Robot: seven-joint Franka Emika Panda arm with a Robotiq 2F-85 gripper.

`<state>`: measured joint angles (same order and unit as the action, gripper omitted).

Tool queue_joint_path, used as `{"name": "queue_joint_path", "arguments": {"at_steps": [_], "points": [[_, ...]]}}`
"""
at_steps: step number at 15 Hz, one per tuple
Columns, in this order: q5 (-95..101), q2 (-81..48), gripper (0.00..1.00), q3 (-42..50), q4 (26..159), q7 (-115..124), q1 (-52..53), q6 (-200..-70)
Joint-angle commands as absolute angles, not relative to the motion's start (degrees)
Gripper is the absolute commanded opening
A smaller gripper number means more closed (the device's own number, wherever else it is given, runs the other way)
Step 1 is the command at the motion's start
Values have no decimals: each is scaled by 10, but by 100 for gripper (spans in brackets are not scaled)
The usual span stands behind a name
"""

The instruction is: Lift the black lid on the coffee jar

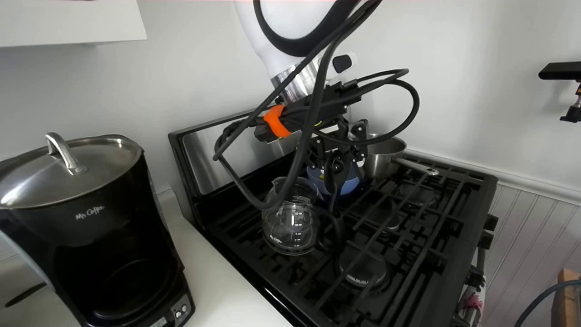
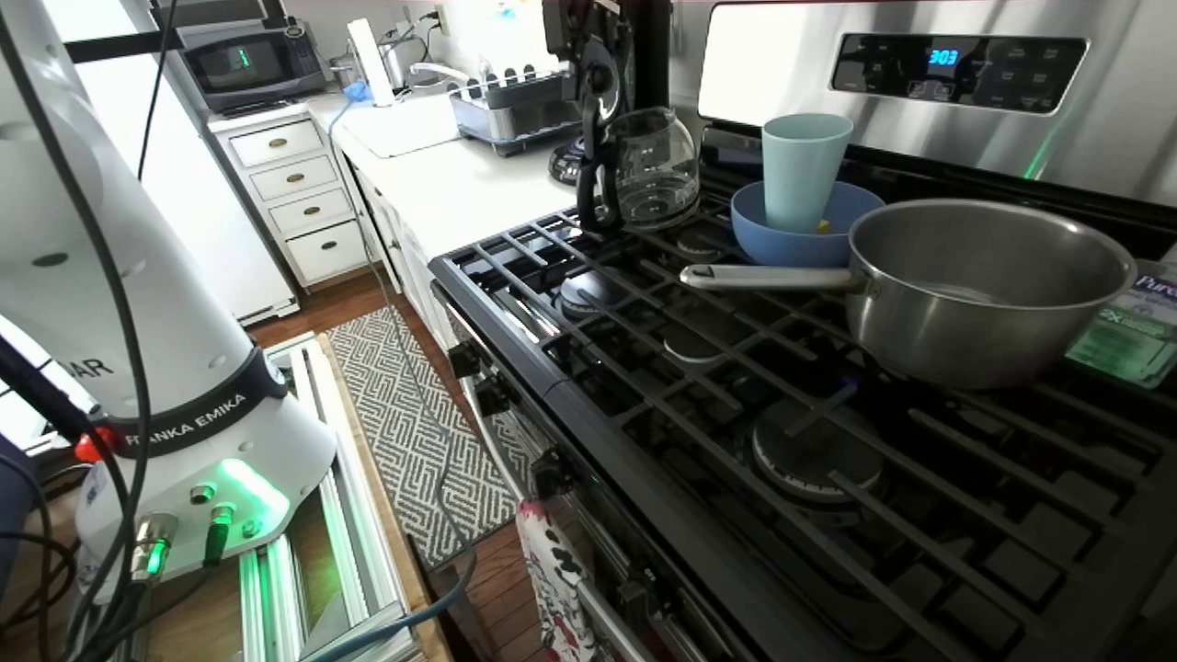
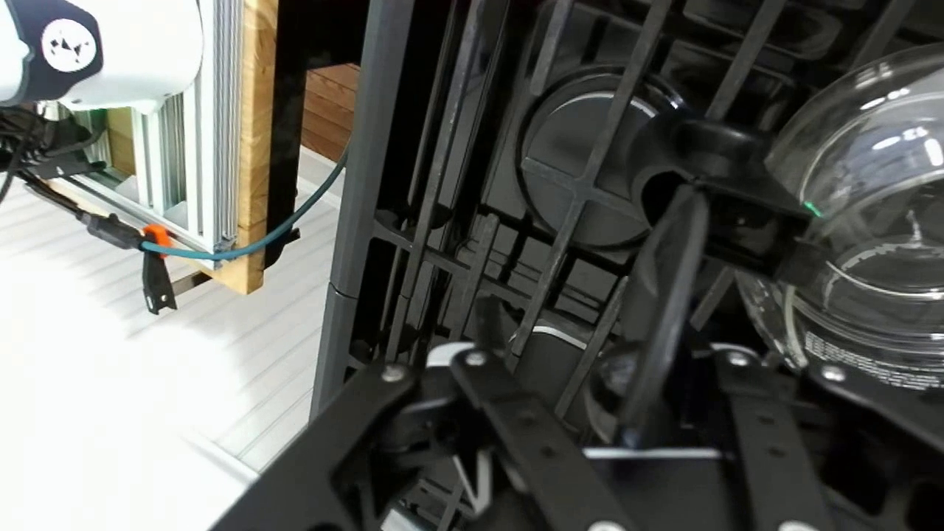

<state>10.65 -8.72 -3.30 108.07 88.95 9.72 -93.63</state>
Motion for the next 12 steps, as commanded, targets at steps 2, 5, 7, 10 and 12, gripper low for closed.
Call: {"name": "queue_joint_path", "arguments": {"at_steps": [2,5,7,10,12], "points": [[115,-75,16,-37,1088,905,95,-945],[121,-69,1,-38,1091,915,97,-959],[124,-65,2,-39,1092,918,98,-960],[127,-60,3,-41,1091,923,98,-961],[128,-57,3,-43,1091,925,98,-964]]}}
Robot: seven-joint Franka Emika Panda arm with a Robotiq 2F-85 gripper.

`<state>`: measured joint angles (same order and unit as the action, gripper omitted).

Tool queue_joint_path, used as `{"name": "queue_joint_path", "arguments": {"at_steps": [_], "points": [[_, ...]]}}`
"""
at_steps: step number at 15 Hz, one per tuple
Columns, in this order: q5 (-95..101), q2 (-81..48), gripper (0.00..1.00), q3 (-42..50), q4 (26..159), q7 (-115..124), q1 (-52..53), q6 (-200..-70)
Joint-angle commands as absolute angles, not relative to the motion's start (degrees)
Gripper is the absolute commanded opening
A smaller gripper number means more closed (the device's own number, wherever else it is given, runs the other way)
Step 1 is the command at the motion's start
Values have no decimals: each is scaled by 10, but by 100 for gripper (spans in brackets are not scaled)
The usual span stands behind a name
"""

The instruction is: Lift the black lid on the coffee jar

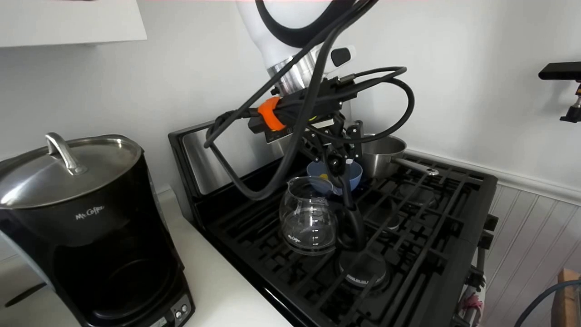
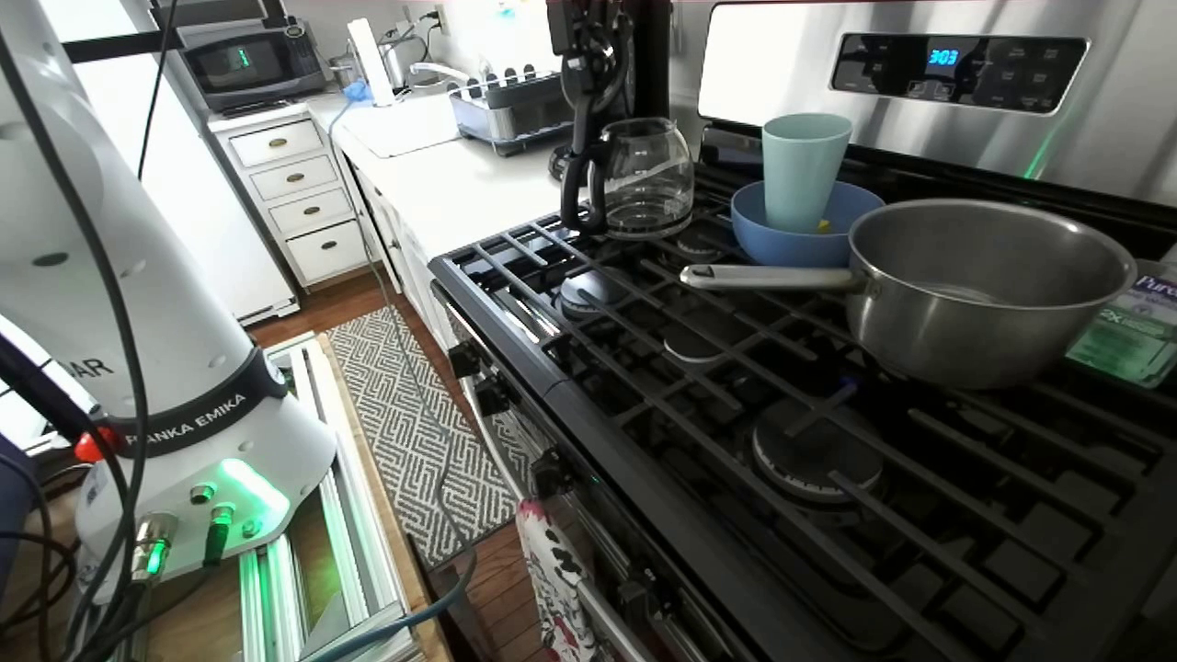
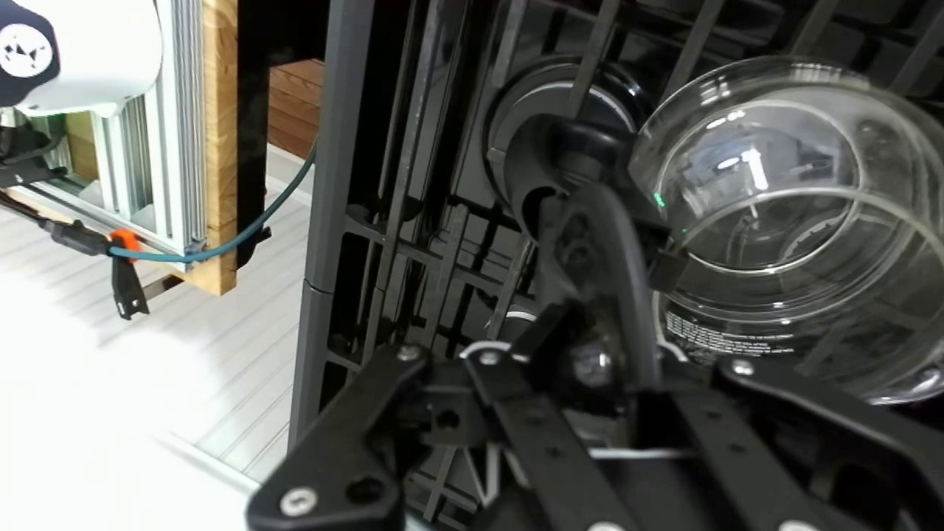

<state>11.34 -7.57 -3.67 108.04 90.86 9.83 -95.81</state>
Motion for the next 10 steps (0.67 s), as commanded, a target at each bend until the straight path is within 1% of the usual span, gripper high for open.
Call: {"name": "queue_joint_path", "arguments": {"at_steps": [1,6,7,8,9,10], "points": [[129,-56,3,-44,1091,928,98,-966],[134,-56,3,-47,1092,946,100,-967],[137,-54,37,-48,1094,949,100,-965],[137,-52,38,-49,1097,951,100,-964],[138,-50,43,-50,1100,953,100,-964],[138,-46,51,-51,1104,954,100,-962]]}}
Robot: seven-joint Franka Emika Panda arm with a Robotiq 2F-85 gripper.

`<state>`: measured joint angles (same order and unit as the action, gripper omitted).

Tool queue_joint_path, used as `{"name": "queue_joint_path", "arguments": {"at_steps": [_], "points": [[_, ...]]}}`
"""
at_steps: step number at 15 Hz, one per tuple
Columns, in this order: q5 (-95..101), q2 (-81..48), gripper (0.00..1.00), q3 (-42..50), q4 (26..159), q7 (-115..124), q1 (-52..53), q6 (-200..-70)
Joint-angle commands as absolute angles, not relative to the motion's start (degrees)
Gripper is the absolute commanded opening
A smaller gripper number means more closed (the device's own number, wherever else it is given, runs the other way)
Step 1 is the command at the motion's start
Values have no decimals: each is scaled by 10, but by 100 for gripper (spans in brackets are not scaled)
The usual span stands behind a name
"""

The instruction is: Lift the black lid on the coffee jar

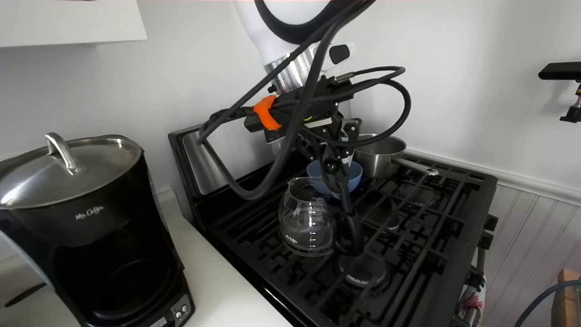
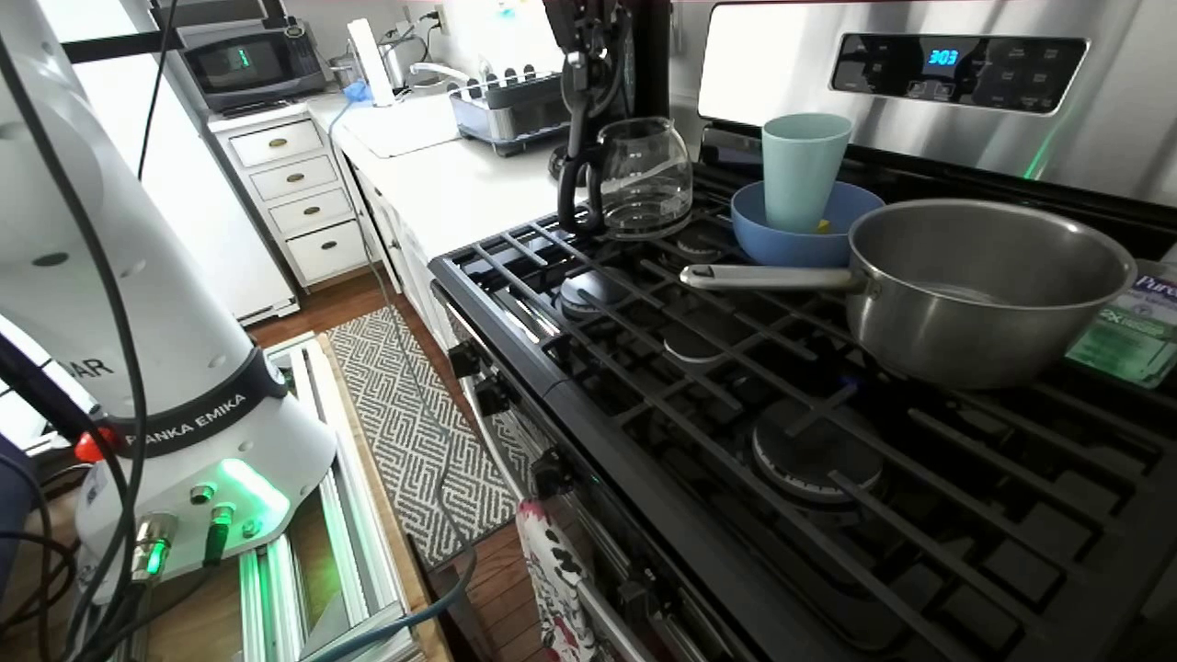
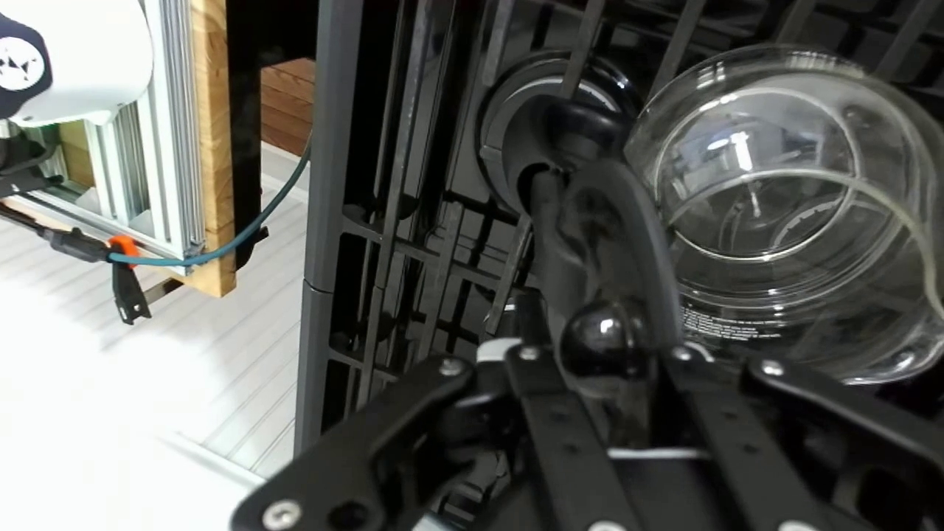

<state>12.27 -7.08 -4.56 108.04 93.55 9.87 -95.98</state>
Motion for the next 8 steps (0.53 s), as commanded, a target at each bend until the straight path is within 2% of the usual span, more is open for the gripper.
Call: {"name": "queue_joint_path", "arguments": {"at_steps": [1,6,8], "points": [[139,-44,57,-51,1106,955,100,-960],[137,-21,92,-54,1134,953,98,-948],[140,-3,100,-56,1153,951,97,-937]]}}
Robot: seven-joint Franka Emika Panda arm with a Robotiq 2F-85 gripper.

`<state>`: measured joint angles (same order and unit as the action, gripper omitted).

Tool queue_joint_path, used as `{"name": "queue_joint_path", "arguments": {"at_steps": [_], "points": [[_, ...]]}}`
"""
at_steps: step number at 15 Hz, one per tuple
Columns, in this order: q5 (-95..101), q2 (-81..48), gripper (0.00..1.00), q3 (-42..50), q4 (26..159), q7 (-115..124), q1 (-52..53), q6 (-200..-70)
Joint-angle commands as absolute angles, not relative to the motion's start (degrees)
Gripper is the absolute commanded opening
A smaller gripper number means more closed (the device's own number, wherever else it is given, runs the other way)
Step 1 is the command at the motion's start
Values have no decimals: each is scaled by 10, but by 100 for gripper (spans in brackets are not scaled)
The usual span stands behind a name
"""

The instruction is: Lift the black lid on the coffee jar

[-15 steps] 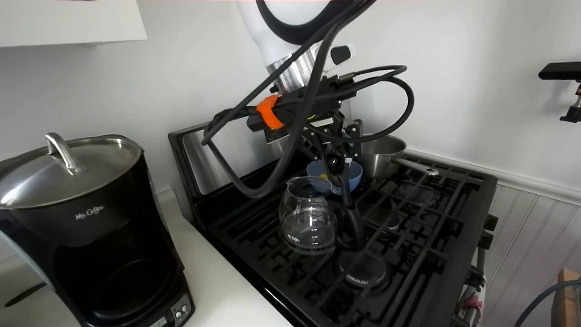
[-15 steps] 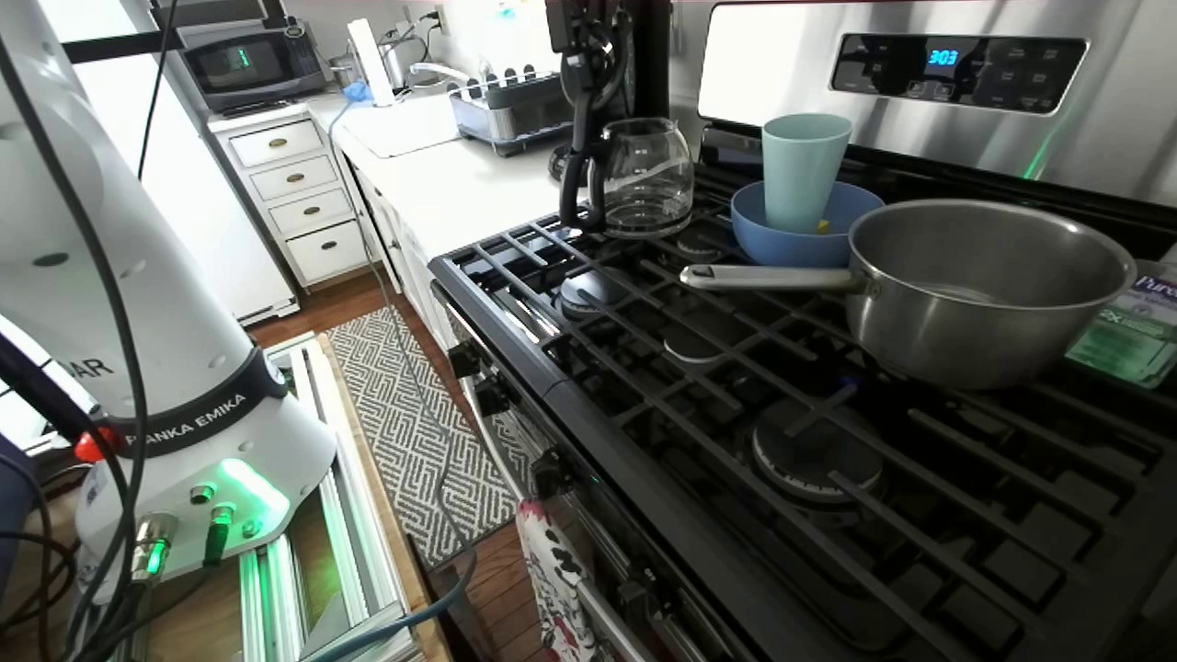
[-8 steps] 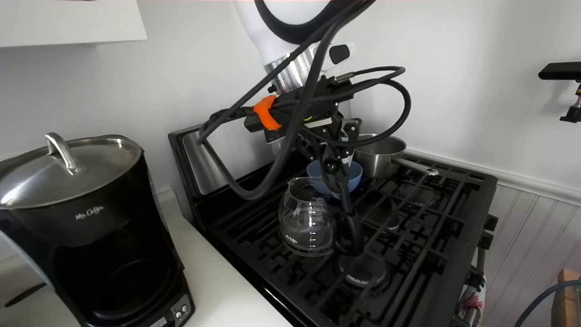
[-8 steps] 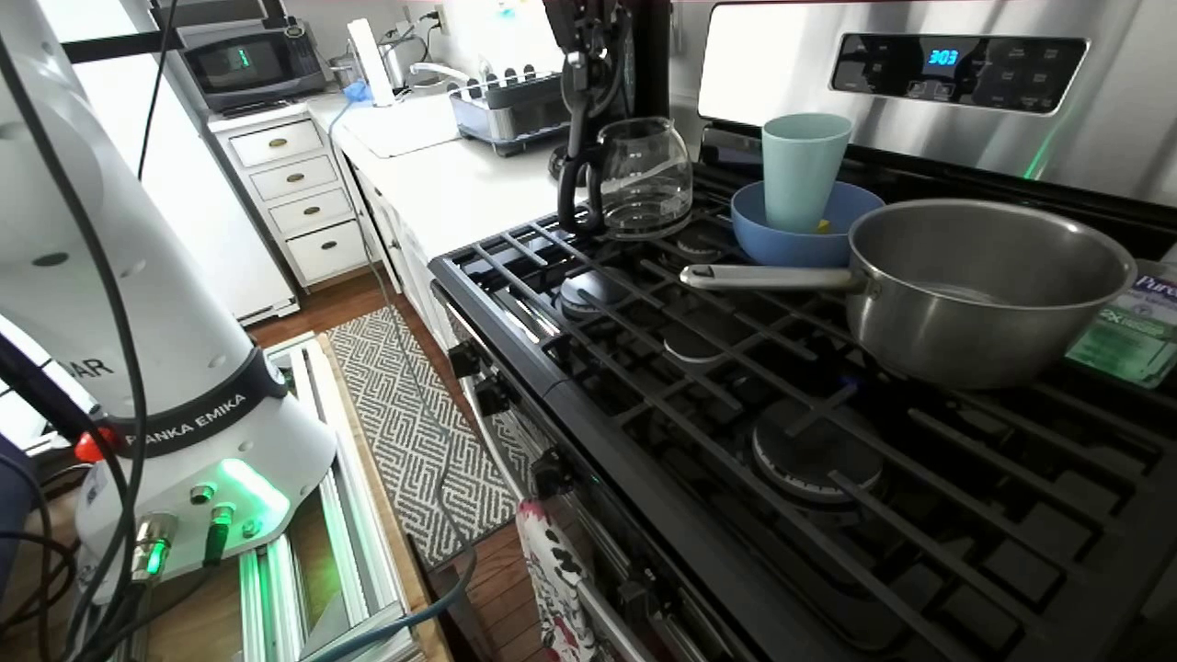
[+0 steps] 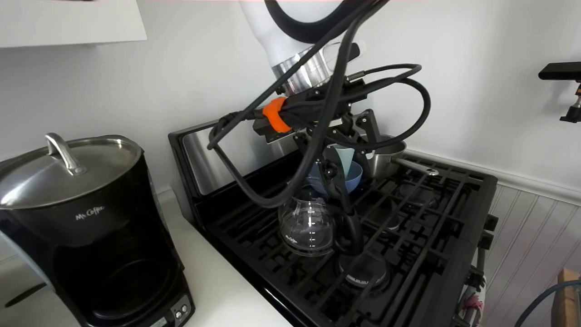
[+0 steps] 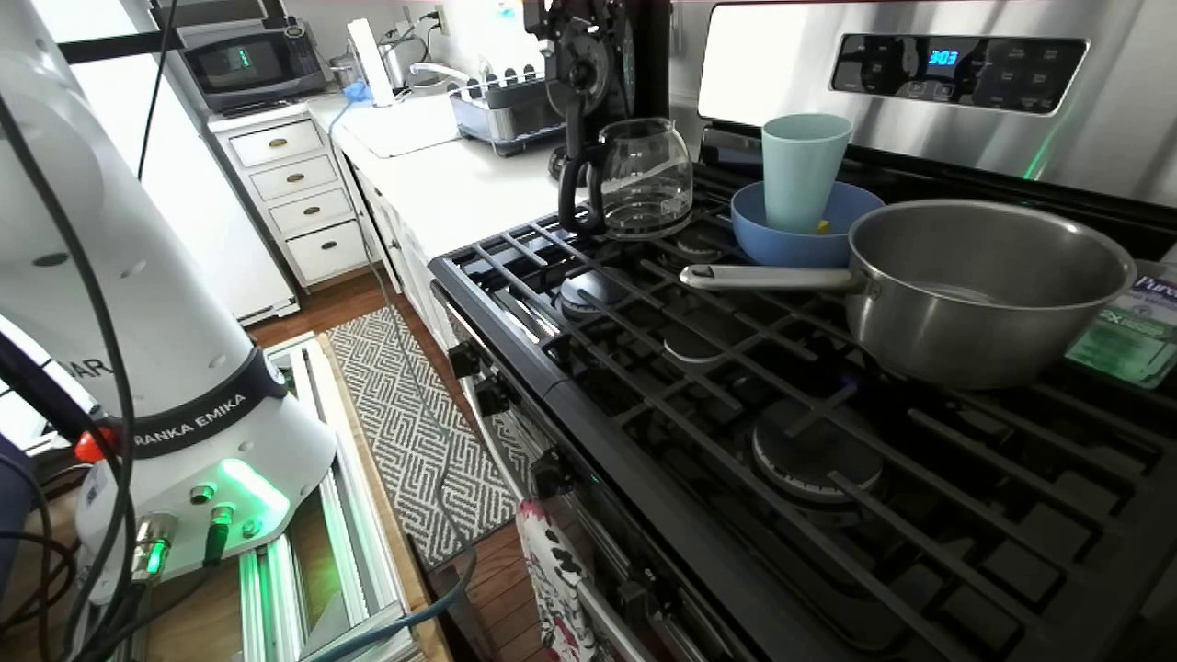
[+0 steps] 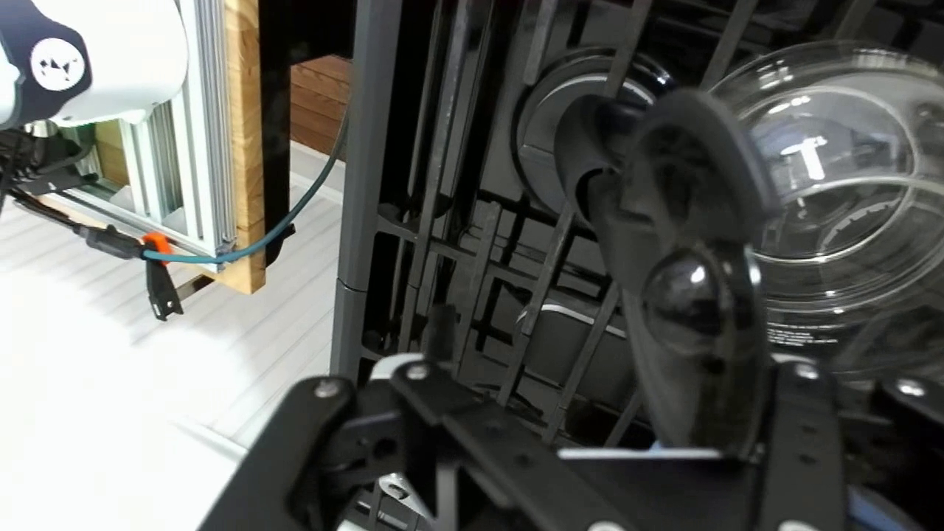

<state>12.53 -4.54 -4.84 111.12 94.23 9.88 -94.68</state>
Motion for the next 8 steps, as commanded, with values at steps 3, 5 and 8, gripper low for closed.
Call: {"name": "queue_joint_path", "arguments": {"at_steps": [3,5,8], "points": [[141,27,100,-61,1182,955,95,-938],[142,39,100,-65,1194,957,93,-941],[141,64,100,-70,1213,957,91,-944]]}}
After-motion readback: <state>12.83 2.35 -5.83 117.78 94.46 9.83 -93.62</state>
